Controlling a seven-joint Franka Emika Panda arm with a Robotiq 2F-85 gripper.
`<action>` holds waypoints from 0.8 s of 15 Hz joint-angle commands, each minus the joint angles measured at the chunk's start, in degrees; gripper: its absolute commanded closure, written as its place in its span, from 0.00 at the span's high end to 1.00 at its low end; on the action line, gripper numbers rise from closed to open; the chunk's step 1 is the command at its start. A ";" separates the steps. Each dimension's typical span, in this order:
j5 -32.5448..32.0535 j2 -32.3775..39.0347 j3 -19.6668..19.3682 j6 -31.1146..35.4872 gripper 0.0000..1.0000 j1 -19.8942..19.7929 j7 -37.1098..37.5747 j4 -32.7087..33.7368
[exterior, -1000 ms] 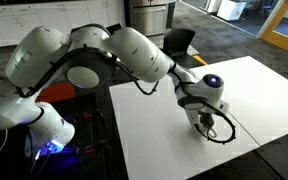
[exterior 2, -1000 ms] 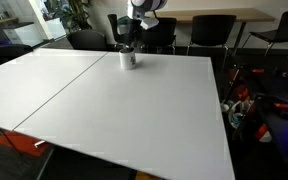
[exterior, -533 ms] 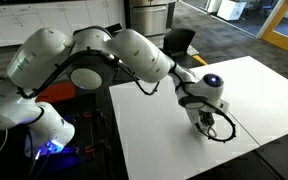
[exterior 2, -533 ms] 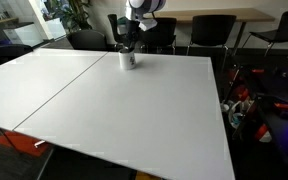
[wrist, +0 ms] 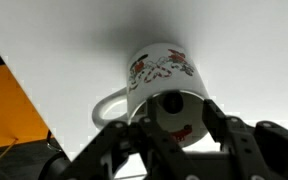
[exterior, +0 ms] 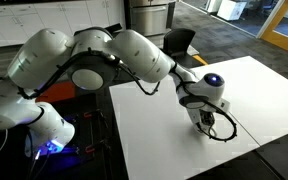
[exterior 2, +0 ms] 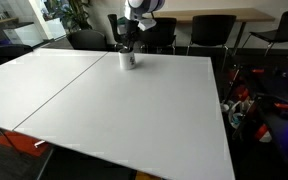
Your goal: Remove the marker from the mug and place it on the table
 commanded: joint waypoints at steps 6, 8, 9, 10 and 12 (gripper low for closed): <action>0.38 -0.02 0.28 -1.91 0.01 -0.20 -1.04 1.19; 0.39 -0.15 0.26 -1.71 0.06 -0.20 -1.03 1.02; 0.41 -0.24 0.24 -1.62 0.06 -0.21 -0.98 0.92; 0.41 -0.36 0.11 -1.46 0.06 -0.12 -0.74 0.80; 0.37 -1.03 -0.54 -1.74 0.06 0.33 0.55 0.35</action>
